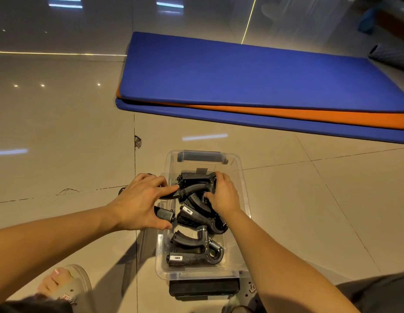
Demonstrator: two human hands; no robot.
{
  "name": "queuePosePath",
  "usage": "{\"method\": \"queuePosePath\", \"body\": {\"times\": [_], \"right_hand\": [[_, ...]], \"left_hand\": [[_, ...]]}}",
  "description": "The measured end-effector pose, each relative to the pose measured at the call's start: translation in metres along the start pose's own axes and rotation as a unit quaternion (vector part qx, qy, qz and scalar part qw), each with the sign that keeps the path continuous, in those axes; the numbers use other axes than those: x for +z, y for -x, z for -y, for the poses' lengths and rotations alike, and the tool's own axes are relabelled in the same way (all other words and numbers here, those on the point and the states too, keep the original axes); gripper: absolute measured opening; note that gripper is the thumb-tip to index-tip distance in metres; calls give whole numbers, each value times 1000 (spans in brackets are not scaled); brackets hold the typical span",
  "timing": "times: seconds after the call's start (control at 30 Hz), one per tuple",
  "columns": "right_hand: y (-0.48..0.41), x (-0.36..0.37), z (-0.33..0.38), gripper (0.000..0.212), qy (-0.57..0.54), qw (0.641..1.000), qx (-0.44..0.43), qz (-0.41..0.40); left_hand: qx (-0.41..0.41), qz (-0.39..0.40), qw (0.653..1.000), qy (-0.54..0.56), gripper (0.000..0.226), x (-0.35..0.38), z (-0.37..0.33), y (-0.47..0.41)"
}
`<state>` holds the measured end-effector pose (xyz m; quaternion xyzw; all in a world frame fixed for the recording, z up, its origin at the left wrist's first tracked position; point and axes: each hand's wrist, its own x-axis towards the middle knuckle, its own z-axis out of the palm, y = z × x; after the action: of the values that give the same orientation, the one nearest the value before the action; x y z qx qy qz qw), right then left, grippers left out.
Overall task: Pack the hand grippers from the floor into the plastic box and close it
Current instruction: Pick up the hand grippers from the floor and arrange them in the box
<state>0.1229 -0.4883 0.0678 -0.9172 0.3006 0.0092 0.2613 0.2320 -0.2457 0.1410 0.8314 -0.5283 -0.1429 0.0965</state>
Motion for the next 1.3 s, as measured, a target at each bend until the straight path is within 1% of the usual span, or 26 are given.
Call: {"method": "queuePosePath", "body": {"times": [0.17, 0.23, 0.3, 0.37, 0.4, 0.47, 0.53, 0.6, 0.77, 0.83, 0.9, 1.0, 1.07, 1.13, 1.2, 1.23, 1.3], "right_hand": [[18, -18, 5, 81, -8, 1000, -22, 17], [23, -32, 12, 81, 1, 999, -29, 16], [27, -52, 24, 73, -20, 999, -28, -2], [32, -74, 41, 57, -119, 993, -15, 10], [36, -85, 51, 44, -190, 981, -6, 34], [46, -102, 68, 20, -320, 942, 16, 95], [58, -113, 80, 14, -396, 906, 23, 149], [67, -117, 85, 17, -434, 886, 24, 160], [78, -118, 86, 19, -492, 861, 40, 124], [79, -118, 86, 19, -531, 840, 60, 97], [78, -120, 87, 20, -577, 810, 92, 56], [75, -125, 88, 20, -635, 763, 124, 11], [75, -126, 88, 21, -669, 730, 138, 3], [75, -125, 91, 24, -697, 703, 142, 8], [75, -122, 95, 26, -713, 687, 138, 19], [75, -120, 97, 27, -717, 683, 134, 25], [75, -117, 101, 29, -714, 689, 120, 37]], "left_hand": [[21, -3, 1000, -13, 99, -5, -6, 1], [30, -10, 999, -13, 98, -10, -11, 1], [37, -20, 999, -19, 98, -18, -18, -2], [46, -36, 998, -22, 97, -28, -24, -5], [51, -48, 997, -21, 96, -34, -27, -7], [60, -72, 995, -17, 95, -44, -34, -9], [65, -87, 994, -16, 94, -54, -42, -12], [66, -95, 993, -12, 95, -61, -48, -15], [75, -110, 991, 0, 96, -70, -57, -14], [71, -130, 989, -7, 96, -71, -59, -12], [41, -173, 984, -20, 94, -72, -61, -9], [-43, -262, 964, -9, 86, -72, -63, -4], [-87, -283, 955, 14, 83, -70, -65, -3], [-115, -276, 953, 57, 87, -67, -66, -4], [-126, -272, 949, 99, 88, -65, -69, -5], [-127, -274, 946, 122, 83, -65, -70, -6], [-127, -283, 936, 165, 64, -67, -71, -7]]}}
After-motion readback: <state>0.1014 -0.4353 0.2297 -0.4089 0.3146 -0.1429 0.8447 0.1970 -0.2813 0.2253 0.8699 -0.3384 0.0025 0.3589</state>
